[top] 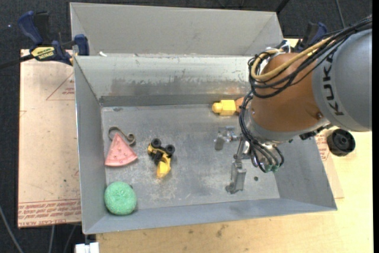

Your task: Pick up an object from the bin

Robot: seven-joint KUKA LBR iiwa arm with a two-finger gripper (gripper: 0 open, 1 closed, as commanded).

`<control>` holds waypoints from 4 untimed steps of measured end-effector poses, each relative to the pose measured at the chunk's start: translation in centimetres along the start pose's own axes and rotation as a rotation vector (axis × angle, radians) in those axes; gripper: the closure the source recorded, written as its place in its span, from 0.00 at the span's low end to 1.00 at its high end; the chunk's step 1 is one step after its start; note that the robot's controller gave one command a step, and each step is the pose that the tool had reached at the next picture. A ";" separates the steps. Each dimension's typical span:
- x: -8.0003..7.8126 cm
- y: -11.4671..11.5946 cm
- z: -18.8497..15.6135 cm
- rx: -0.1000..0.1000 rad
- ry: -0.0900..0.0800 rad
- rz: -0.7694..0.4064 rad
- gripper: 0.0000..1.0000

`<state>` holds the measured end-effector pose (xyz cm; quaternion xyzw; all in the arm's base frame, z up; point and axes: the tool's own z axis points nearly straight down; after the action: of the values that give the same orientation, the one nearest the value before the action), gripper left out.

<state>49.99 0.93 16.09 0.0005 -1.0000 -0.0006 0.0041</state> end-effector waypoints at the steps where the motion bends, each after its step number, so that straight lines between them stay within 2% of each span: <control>1: -0.2 0.0 -0.4 0.000 -0.009 0.001 0.00; 2: -0.7 3.4 0.9 0.002 -0.009 -0.049 0.00; 3: -0.3 6.6 5.0 -0.001 -0.010 -0.068 0.00; 4: -0.1 7.0 5.8 0.000 -0.008 -0.067 0.00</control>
Offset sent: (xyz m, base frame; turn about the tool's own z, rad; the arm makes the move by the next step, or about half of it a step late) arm 0.0103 0.0695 -0.0210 -0.1004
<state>50.03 7.96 10.27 0.0338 -0.9994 -0.0010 0.0003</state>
